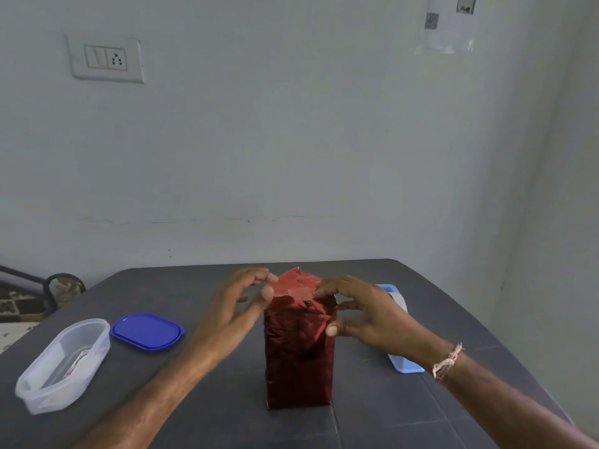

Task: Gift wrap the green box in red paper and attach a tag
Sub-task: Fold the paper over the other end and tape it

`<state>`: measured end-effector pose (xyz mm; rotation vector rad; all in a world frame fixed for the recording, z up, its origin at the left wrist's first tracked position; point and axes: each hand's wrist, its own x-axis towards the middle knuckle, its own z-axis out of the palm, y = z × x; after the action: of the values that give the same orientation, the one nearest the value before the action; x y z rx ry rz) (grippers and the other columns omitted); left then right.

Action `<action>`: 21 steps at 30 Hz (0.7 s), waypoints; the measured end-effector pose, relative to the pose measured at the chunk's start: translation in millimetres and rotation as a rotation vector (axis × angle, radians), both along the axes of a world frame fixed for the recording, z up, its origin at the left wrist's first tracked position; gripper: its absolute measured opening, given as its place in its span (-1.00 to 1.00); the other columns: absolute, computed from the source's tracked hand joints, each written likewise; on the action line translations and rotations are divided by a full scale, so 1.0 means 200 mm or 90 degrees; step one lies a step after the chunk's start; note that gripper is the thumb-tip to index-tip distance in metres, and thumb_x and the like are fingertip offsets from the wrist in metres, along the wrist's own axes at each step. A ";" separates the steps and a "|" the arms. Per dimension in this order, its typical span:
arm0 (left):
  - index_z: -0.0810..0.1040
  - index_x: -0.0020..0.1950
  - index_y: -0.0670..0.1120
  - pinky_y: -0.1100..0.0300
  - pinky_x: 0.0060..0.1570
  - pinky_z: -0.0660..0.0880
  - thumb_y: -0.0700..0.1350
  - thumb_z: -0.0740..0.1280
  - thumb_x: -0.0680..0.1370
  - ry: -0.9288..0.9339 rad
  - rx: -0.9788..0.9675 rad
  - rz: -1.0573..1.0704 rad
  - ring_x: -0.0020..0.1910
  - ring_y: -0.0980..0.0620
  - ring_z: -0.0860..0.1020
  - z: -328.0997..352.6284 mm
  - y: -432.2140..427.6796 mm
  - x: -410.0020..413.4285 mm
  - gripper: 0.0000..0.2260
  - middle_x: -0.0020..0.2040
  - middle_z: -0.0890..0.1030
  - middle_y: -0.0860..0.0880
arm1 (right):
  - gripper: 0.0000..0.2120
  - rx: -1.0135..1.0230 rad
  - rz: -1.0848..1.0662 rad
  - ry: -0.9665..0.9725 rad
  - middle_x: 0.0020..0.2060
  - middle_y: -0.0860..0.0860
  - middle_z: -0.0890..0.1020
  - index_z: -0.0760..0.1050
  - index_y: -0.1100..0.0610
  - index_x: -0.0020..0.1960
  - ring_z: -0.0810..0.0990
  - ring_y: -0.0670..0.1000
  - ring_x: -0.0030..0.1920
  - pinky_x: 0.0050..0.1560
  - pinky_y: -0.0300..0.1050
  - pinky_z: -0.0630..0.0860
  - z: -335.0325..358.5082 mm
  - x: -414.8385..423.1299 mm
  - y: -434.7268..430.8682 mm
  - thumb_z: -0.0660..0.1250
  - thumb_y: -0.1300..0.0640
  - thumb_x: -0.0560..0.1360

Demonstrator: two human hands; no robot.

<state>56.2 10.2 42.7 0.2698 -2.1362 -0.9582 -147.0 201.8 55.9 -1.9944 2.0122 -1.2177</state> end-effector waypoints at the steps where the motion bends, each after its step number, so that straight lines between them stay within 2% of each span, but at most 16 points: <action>1: 0.58 0.22 0.20 0.03 0.21 0.57 0.51 0.22 0.45 0.009 -0.012 0.013 0.26 0.22 0.55 -0.03 0.01 0.02 -0.46 0.24 0.58 0.26 | -0.50 -0.001 -0.004 0.005 0.27 -0.22 0.55 0.56 -0.03 0.32 0.55 -0.12 0.31 0.25 -0.26 0.53 -0.01 0.00 0.00 0.59 -0.06 0.43; 4: 0.54 0.24 0.16 0.02 0.12 0.61 0.48 0.34 0.40 0.024 0.018 0.040 0.19 0.18 0.59 -0.05 0.03 0.05 -0.44 0.18 0.62 0.24 | -0.51 -0.020 -0.019 0.011 0.29 -0.23 0.53 0.55 -0.05 0.33 0.55 -0.10 0.31 0.27 -0.14 0.55 -0.04 0.02 -0.01 0.58 -0.01 0.44; 6: 0.57 0.16 0.14 0.04 0.08 0.62 0.40 0.39 0.42 0.024 0.037 0.059 0.12 0.22 0.61 -0.03 0.05 0.04 -0.54 0.10 0.64 0.27 | -0.54 -0.032 -0.028 0.006 0.27 -0.24 0.54 0.56 -0.06 0.32 0.56 -0.10 0.30 0.26 -0.14 0.56 -0.05 0.04 -0.01 0.57 0.03 0.46; 9: 0.59 0.07 0.11 0.17 -0.04 0.61 0.22 0.47 0.46 0.026 0.043 0.075 0.04 0.24 0.61 0.03 0.09 0.00 -0.72 0.03 0.63 0.32 | -0.59 -0.046 -0.048 0.012 0.22 -0.27 0.56 0.57 -0.07 0.30 0.57 -0.13 0.25 0.22 -0.16 0.57 -0.04 0.06 -0.01 0.55 0.03 0.48; 12: 0.58 -0.02 0.08 0.22 -0.16 0.59 0.06 0.52 0.47 0.040 0.037 0.102 -0.02 0.21 0.62 0.04 0.08 -0.04 -0.82 -0.02 0.65 0.27 | -0.65 -0.060 -0.074 0.008 0.15 -0.29 0.57 0.57 -0.07 0.24 0.59 -0.15 0.19 0.17 -0.15 0.59 -0.04 0.07 -0.02 0.53 0.01 0.49; 15: 0.63 -0.11 0.11 0.16 -0.19 0.56 0.12 0.50 0.46 0.057 -0.004 0.110 -0.07 0.09 0.62 0.00 0.07 -0.04 -0.86 -0.06 0.65 0.18 | -0.66 -0.074 -0.087 0.006 0.08 -0.27 0.60 0.58 -0.01 0.23 0.60 -0.14 0.16 0.15 -0.17 0.60 -0.04 0.08 -0.02 0.52 -0.02 0.49; 18: 0.60 -0.03 0.11 0.27 -0.24 0.51 0.15 0.47 0.44 0.104 0.020 0.136 -0.11 0.10 0.59 -0.03 0.08 -0.01 -0.80 -0.09 0.61 0.18 | -0.64 -0.091 -0.092 -0.011 0.11 -0.22 0.62 0.58 0.01 0.26 0.59 -0.15 0.20 0.15 -0.24 0.59 -0.04 0.08 -0.02 0.51 -0.01 0.50; 21: 0.57 -0.07 0.06 0.31 -0.29 0.45 0.14 0.45 0.47 0.151 0.002 0.159 -0.15 0.08 0.58 -0.05 0.10 0.03 -0.81 -0.16 0.60 0.14 | -0.66 -0.103 -0.098 -0.046 0.14 -0.20 0.63 0.58 0.04 0.26 0.56 -0.21 0.25 0.17 -0.30 0.57 -0.05 0.09 -0.01 0.52 0.07 0.51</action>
<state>61.7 29.6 33.2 0.3940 -1.8361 -0.8052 -129.5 199.1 46.8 -1.8584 2.1291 -1.5065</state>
